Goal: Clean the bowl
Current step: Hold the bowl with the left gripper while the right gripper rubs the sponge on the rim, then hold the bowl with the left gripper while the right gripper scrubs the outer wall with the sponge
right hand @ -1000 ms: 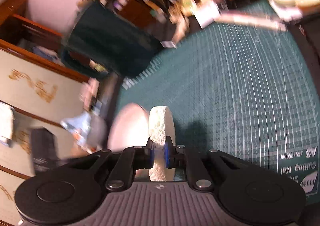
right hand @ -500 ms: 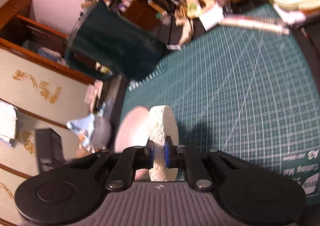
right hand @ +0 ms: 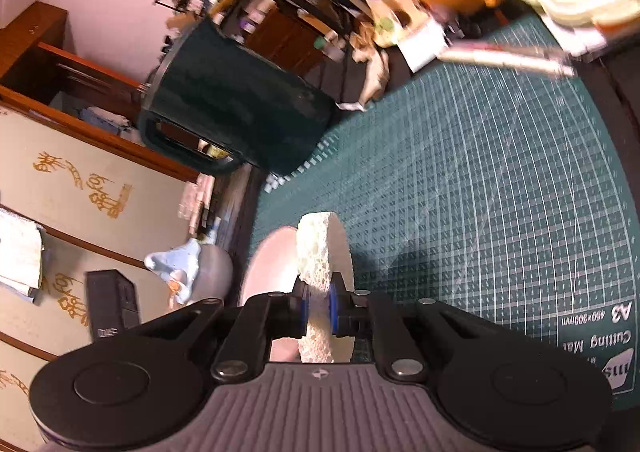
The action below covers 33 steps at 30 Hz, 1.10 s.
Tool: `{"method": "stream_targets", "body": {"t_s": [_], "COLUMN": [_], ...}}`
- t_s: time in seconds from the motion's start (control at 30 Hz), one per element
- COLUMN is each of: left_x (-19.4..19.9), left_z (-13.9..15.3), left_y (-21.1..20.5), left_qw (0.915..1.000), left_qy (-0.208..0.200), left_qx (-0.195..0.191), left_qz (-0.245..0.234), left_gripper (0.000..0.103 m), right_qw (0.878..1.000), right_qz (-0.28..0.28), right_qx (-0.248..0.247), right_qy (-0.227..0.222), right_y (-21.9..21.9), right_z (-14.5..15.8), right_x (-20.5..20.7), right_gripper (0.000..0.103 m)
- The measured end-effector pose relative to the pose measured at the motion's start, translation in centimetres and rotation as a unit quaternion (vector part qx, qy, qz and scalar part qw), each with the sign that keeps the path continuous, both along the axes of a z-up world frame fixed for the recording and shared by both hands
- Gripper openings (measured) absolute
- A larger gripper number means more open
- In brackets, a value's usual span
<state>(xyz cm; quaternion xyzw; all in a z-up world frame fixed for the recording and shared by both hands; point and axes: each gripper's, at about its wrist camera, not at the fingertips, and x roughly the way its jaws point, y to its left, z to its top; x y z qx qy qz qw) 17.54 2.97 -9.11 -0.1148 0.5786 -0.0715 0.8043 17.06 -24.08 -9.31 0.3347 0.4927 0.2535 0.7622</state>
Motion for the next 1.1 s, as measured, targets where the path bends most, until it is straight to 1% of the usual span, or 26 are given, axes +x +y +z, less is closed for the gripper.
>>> {"method": "stream_targets", "body": {"t_s": [0.07, 0.1, 0.13, 0.27, 0.3, 0.37, 0.5, 0.57, 0.67, 0.8, 0.83, 0.9, 1.0, 1.1], "left_x": [0.1, 0.1, 0.1, 0.1, 0.1, 0.1, 0.0, 0.0, 0.0, 0.0, 0.0, 0.1, 0.1, 0.0], "left_z": [0.0, 0.0, 0.0, 0.0, 0.0, 0.0, 0.0, 0.0, 0.0, 0.0, 0.0, 0.0, 0.0, 0.0], "left_y": [0.0, 0.0, 0.0, 0.0, 0.0, 0.0, -0.1, 0.0, 0.0, 0.0, 0.0, -0.1, 0.0, 0.0], "left_qw": [1.0000, 1.0000, 1.0000, 1.0000, 1.0000, 1.0000, 1.0000, 1.0000, 1.0000, 1.0000, 1.0000, 1.0000, 1.0000, 1.0000], "left_qy": [0.001, 0.001, 0.001, 0.001, 0.001, 0.000, 0.000, 0.000, 0.000, 0.000, 0.000, 0.000, 0.000, 0.000], "left_qx": [-0.001, -0.002, -0.002, -0.001, -0.001, -0.001, 0.000, 0.000, -0.001, 0.000, 0.000, 0.000, 0.000, 0.000], "left_qz": [0.000, 0.000, 0.000, 0.000, 0.000, 0.000, 0.001, 0.001, 0.001, 0.001, 0.001, 0.000, 0.000, 0.000], "left_gripper": [0.018, 0.018, 0.018, 0.018, 0.018, 0.018, 0.018, 0.018, 0.018, 0.018, 0.018, 0.018, 0.018, 0.018], "right_qw": [1.000, 1.000, 1.000, 0.999, 0.999, 0.999, 1.000, 1.000, 1.000, 0.999, 0.999, 0.999, 1.000, 1.000], "right_qz": [0.003, 0.005, 0.004, -0.008, -0.011, -0.009, 0.001, 0.012, 0.007, -0.011, -0.011, -0.009, 0.003, 0.006], "right_qx": [-0.004, -0.004, -0.004, 0.014, 0.020, 0.016, 0.001, -0.007, -0.001, 0.024, 0.026, 0.022, 0.000, -0.001], "right_qy": [0.015, 0.015, 0.012, -0.032, -0.038, -0.038, -0.012, 0.015, 0.009, -0.032, -0.035, -0.030, -0.003, -0.003], "right_y": [0.2, 0.3, 0.3, -0.7, -1.0, -0.9, 0.0, 0.6, 0.3, -1.1, -1.1, -0.9, 0.1, 0.1], "right_z": [-0.7, -0.6, -0.5, 2.1, 2.6, 2.5, 0.6, -0.8, -0.3, 2.2, 2.3, 1.9, 0.3, 0.5], "right_x": [0.1, 0.0, -0.1, -0.6, -0.7, -0.6, -0.3, -0.1, -0.1, -0.5, -0.5, -0.4, 0.0, -0.1], "right_gripper": [0.010, 0.010, 0.010, 0.010, 0.010, 0.010, 0.010, 0.010, 0.010, 0.010, 0.010, 0.010, 0.010, 0.010]}}
